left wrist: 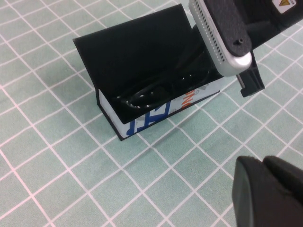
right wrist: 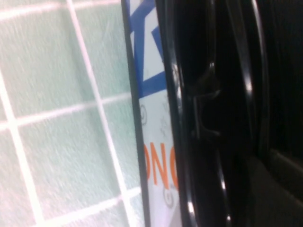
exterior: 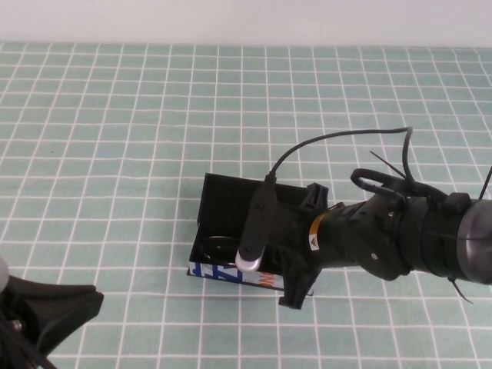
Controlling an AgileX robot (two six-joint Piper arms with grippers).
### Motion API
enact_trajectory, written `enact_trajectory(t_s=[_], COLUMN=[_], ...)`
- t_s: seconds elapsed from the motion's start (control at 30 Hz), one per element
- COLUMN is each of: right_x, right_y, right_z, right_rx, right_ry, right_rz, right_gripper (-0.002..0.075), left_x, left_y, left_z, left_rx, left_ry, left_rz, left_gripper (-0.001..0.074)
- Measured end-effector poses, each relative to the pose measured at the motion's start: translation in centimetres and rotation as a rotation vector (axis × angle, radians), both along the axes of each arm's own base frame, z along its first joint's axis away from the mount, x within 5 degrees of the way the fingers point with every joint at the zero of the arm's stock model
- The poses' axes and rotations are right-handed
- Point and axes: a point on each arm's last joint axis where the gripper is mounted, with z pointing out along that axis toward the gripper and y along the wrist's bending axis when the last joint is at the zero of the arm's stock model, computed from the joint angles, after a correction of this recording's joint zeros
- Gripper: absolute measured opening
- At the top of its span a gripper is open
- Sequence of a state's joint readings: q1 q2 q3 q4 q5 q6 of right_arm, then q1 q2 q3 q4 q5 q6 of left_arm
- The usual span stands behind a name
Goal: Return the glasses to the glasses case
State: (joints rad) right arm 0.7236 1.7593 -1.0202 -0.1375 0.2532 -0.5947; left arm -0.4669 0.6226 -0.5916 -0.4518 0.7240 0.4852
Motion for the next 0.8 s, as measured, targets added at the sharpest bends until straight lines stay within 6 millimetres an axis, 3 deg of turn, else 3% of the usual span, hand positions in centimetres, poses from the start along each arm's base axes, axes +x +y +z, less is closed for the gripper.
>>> enact_trajectory(t_s=[0.17, 0.4, 0.8], right_x=[0.2, 0.7, 0.9], right_y=[-0.3, -1.3, -1.7], right_z=[-0.1, -0.1, -0.1], right_rx=[-0.065, -0.143, -0.131], right_ry=[-0.039, -0.072, -0.066], right_rz=[0.028, -0.061, -0.148], right_gripper=[0.0016, 0.0015, 0.0005], left_x=[0.0, 0.0, 0.0], left_y=[0.0, 0.0, 0.0], left_z=[0.0, 0.0, 0.0], left_rx=[-0.001, -0.001, 0.0], left_ry=[0.002, 0.005, 0.006], left_rz=[0.001, 0.001, 0.0], left_gripper=[-0.0002, -0.0002, -0.0002])
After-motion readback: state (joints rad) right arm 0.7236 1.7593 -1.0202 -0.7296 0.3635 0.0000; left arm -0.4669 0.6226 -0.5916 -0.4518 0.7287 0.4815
